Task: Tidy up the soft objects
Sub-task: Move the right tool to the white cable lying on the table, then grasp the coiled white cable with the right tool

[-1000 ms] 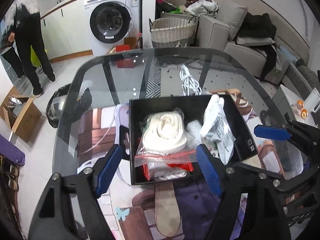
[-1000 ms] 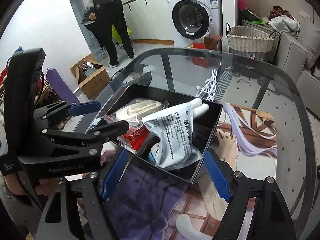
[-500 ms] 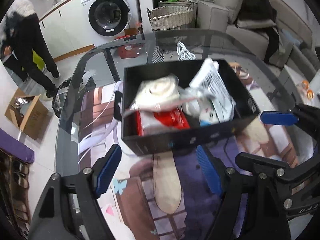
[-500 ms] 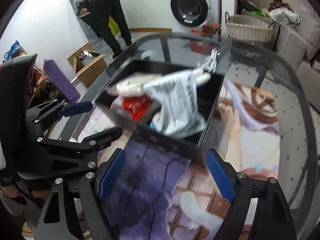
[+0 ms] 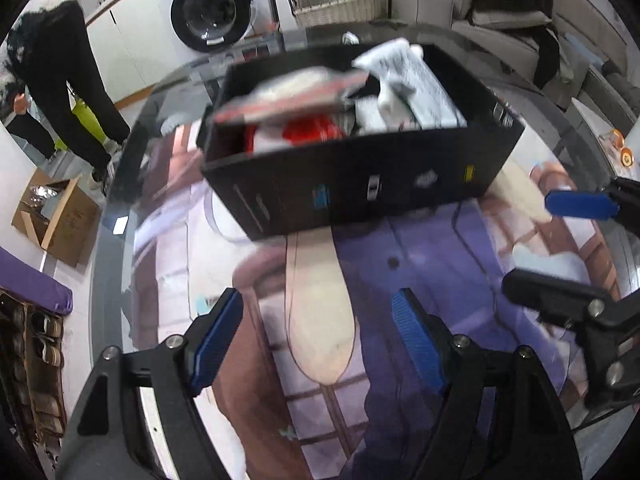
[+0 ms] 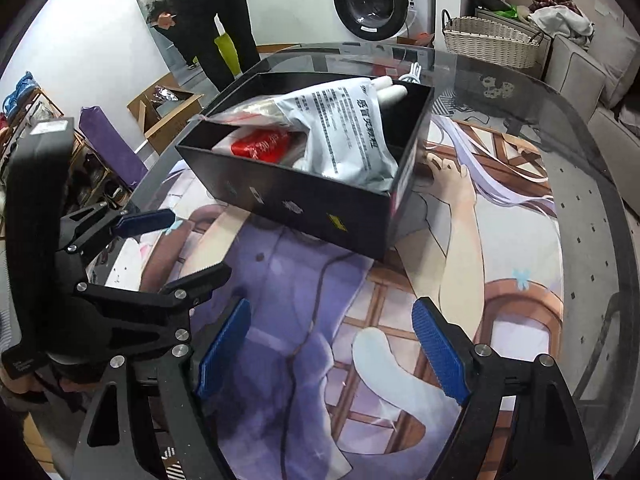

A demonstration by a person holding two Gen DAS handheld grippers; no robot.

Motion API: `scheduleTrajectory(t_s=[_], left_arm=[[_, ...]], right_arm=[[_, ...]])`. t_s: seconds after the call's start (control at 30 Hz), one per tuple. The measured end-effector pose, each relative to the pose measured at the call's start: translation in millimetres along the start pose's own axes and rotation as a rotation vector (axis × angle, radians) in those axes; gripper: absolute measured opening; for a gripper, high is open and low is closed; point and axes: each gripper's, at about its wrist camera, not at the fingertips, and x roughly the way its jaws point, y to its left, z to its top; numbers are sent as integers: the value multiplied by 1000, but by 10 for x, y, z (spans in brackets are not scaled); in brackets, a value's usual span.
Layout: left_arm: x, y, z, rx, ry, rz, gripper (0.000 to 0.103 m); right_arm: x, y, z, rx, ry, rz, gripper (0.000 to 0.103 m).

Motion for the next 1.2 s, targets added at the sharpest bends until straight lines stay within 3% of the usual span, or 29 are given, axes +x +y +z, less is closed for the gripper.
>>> scheduleTrajectory(t_s=[0.13, 0.3, 0.4, 0.5, 0.67, 0.87, 0.97, 1.0, 1.07, 1.13, 1.2], left_arm=[[-3, 18, -9, 5, 10, -13, 78], [-134, 10, 27, 19, -67, 3, 78], [-190, 37, 61, 19, -71, 0, 78], [-415, 178, 254, -25, -124, -16, 78], [-583, 379, 642, -89, -170, -31, 78], [-475, 490, 889, -79, -181, 33, 78], [-312, 543, 1258, -40, -101, 23, 78], [-205, 579, 1388, -40, -52, -3, 78], [51, 626, 1632, -40, 64, -56, 78], [278, 617, 1798, -35, 151, -73, 78], [406, 581, 1920, -18, 165, -65, 78]], right_arm=[[-12, -12, -57, -6, -14, -6, 85], [-129, -54, -19, 16, -82, -19, 85], [-194, -54, 29, 7, -97, -21, 86], [-375, -99, 177, 27, -142, 22, 86], [-587, -209, 642, 54, -206, -5, 86], [-487, -263, 949, 43, -201, -1, 86], [-350, -416, 1284, 55, -185, -47, 84], [-275, -480, 1416, 60, -164, -56, 79], [4, -613, 1725, 63, -77, -72, 64], [287, -749, 1963, 92, 0, -58, 58], [536, -835, 2172, 102, 51, -63, 58]])
